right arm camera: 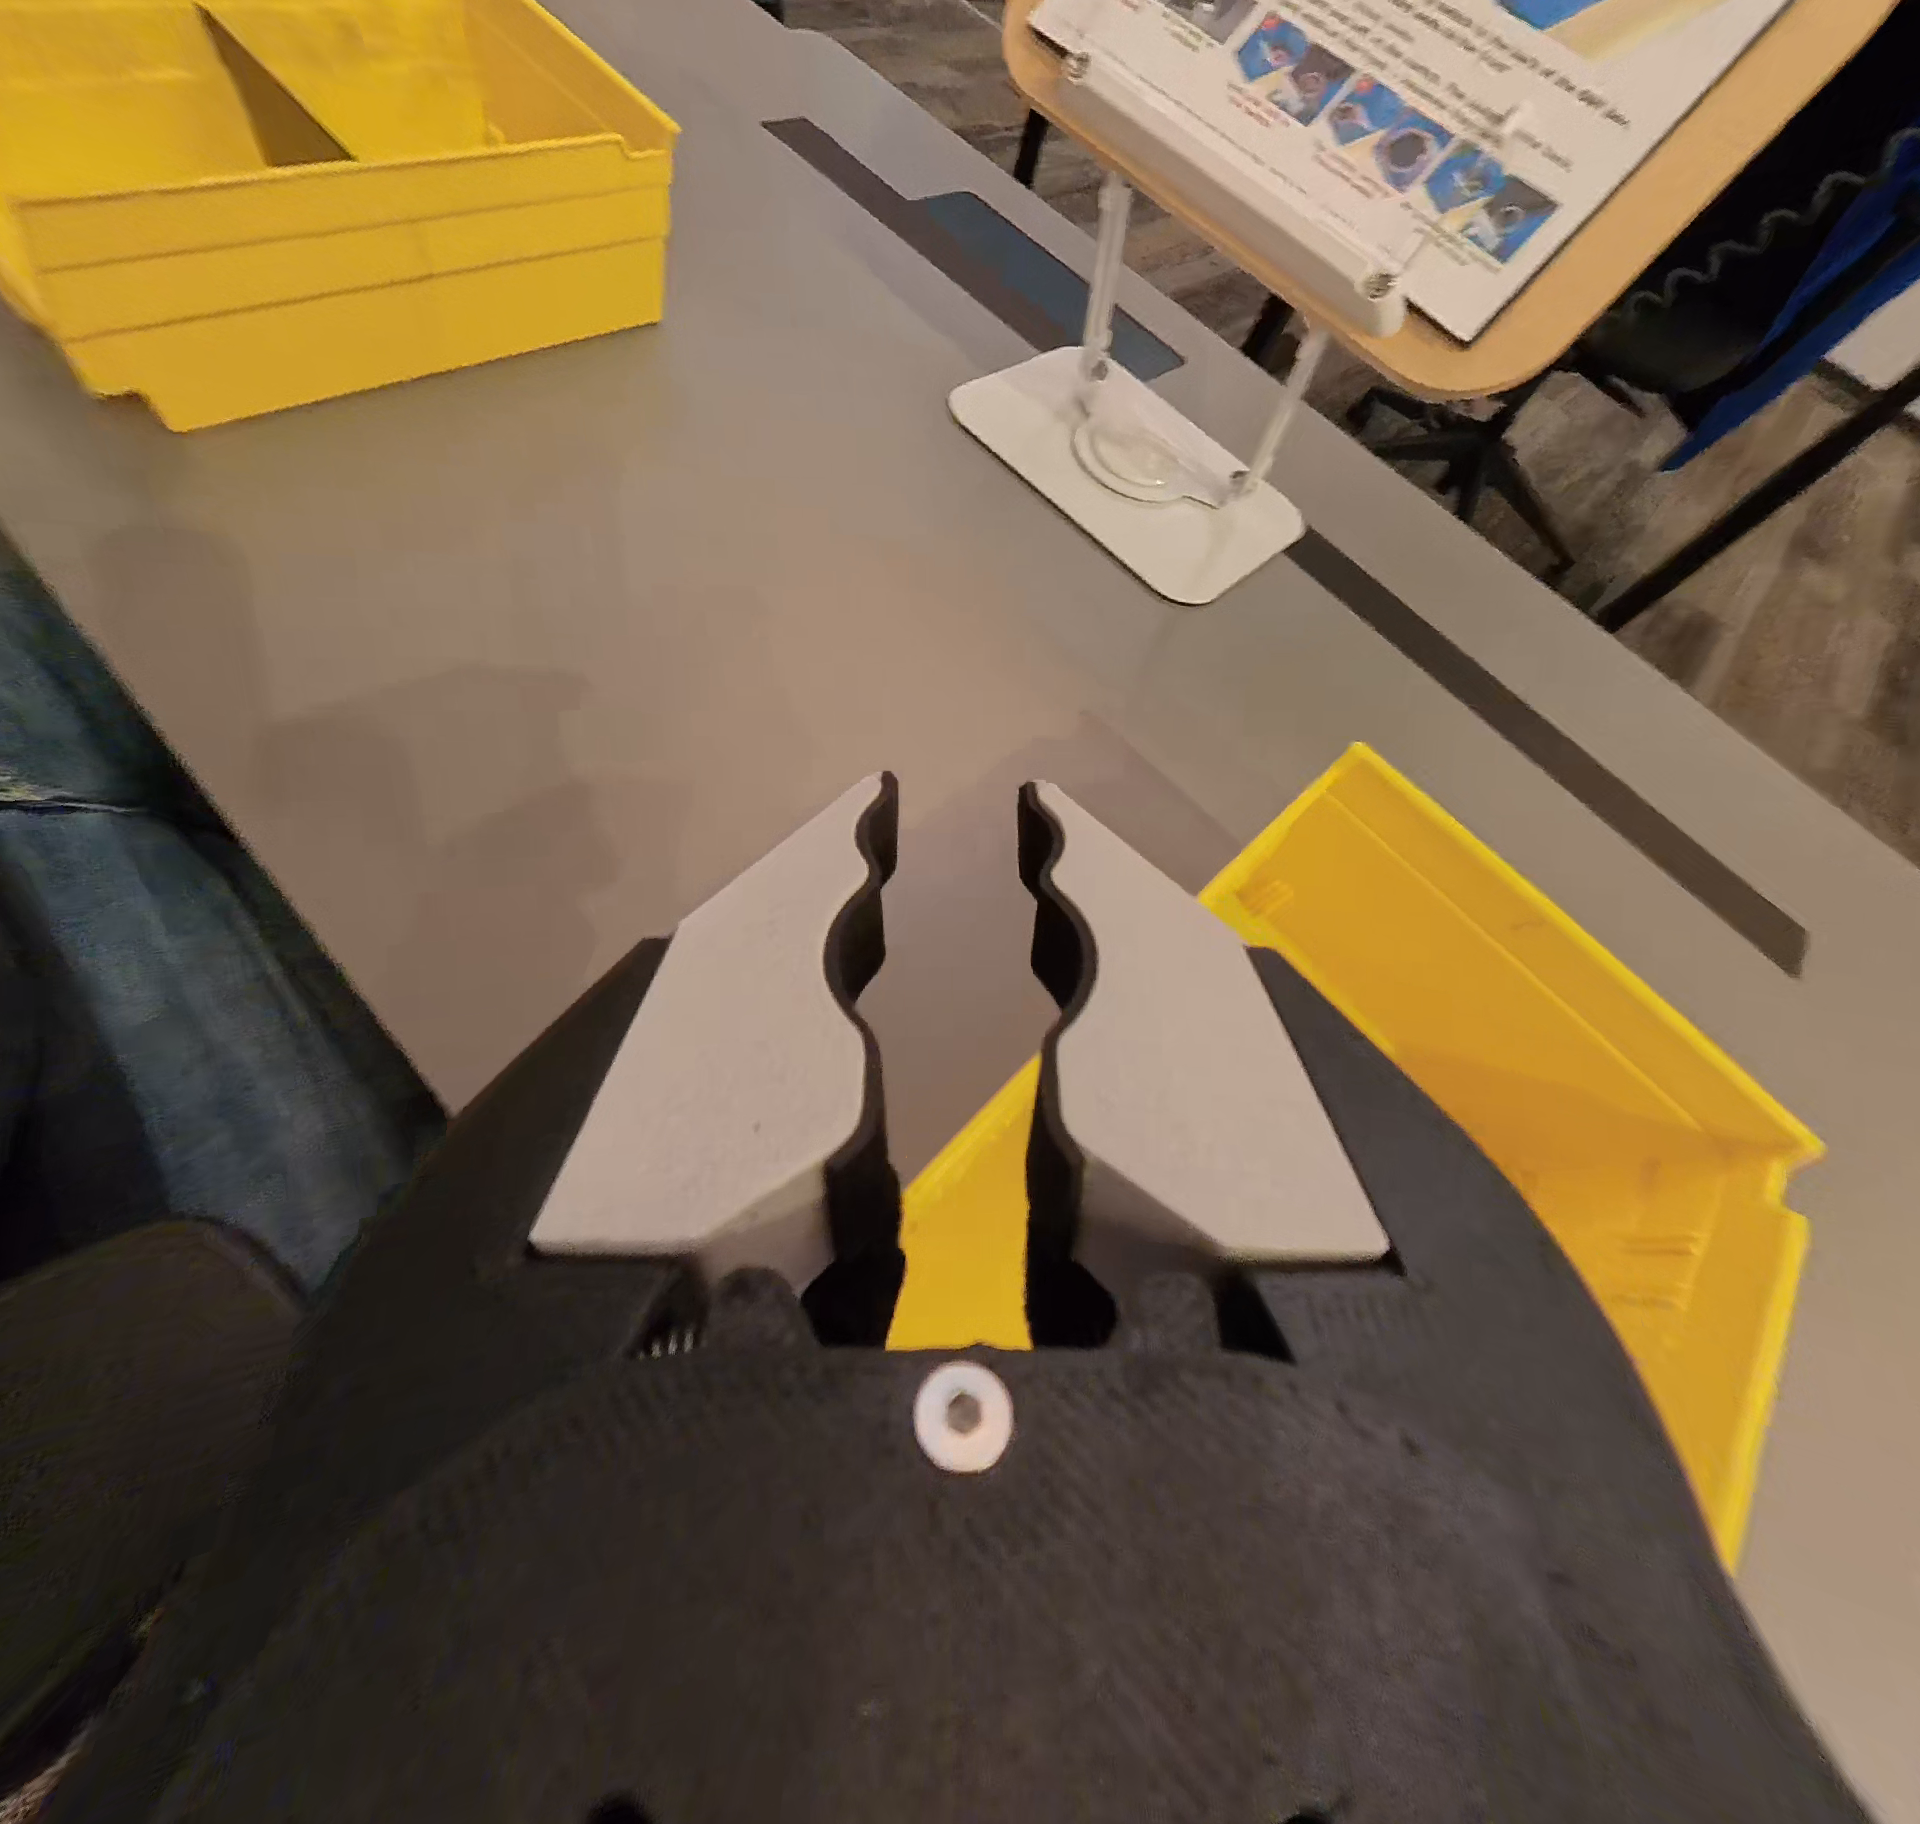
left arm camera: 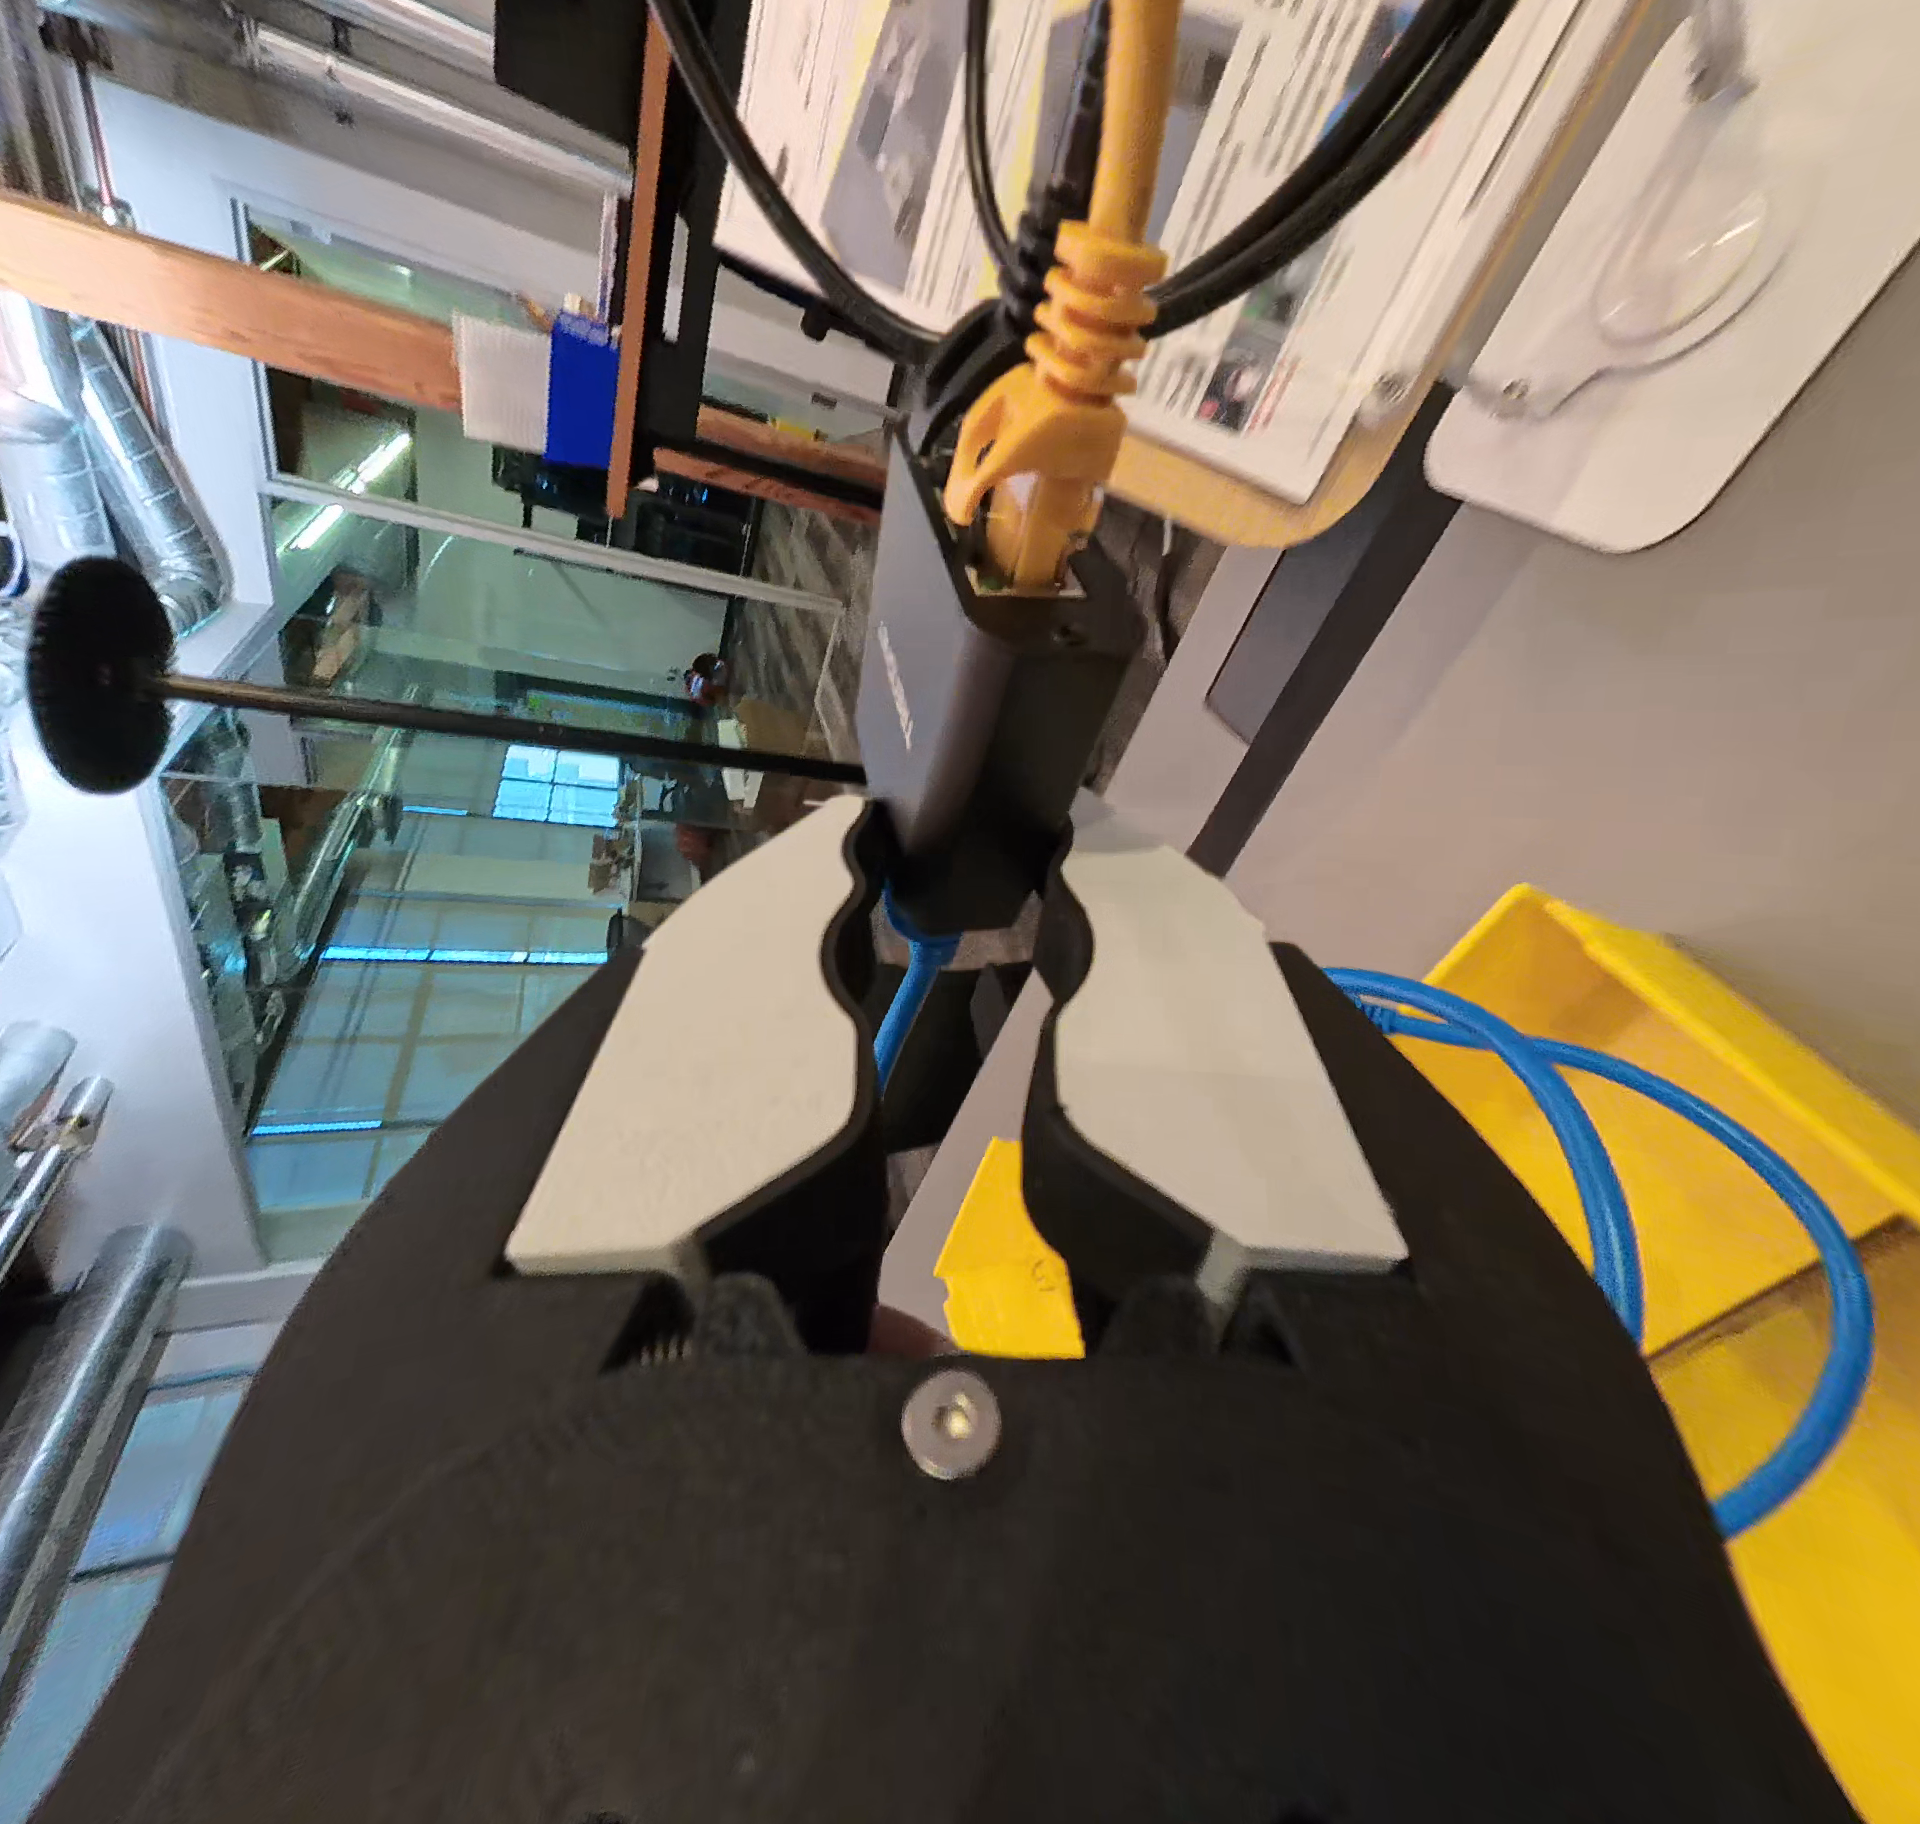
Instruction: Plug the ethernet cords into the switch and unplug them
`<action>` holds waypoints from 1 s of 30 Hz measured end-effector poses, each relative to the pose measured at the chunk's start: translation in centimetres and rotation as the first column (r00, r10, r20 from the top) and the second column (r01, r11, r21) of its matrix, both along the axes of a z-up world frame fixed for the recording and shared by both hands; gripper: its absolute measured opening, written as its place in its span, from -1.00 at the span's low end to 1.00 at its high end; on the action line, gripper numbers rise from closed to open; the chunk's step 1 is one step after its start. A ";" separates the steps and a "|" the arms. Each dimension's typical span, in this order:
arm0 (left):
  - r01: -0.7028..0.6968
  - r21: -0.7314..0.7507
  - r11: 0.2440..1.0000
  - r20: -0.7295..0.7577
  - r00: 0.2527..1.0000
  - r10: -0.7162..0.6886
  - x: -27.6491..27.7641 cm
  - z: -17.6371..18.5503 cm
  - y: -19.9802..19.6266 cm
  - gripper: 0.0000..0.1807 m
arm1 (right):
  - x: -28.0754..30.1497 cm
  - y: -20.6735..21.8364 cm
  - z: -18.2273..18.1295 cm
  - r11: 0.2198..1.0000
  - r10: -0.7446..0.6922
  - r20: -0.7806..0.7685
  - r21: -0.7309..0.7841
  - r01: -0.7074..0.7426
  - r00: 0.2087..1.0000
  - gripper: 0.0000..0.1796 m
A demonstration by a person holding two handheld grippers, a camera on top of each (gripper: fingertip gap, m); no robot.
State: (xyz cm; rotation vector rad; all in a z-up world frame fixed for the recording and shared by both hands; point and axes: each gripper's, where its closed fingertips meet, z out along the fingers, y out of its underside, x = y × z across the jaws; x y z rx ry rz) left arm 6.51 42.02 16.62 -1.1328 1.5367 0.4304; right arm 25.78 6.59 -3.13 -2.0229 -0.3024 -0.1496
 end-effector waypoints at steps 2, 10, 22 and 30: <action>0.043 -0.036 0.998 0.004 0.999 -0.043 2.0 -0.9 -2.2 -0.70 | -0.8 -0.1 0.6 0.999 0.026 -0.010 0.027 -0.026 1.000 -0.75; 0.180 -0.246 0.952 0.009 0.983 -0.183 9.5 -10.7 -10.9 -0.70 | -4.5 -0.2 5.4 0.975 0.089 0.124 0.194 -0.112 0.988 -0.76; 0.148 -0.386 0.911 -0.119 0.971 -0.208 10.9 -22.1 -12.7 -0.70 | -7.9 4.4 9.3 0.959 0.126 0.213 0.224 -0.174 0.969 -0.74; 0.153 -0.418 0.896 -0.128 0.966 -0.225 9.2 -23.9 -12.6 -0.73 | -5.8 12.2 3.1 0.985 0.118 0.336 0.080 -0.153 0.934 -0.64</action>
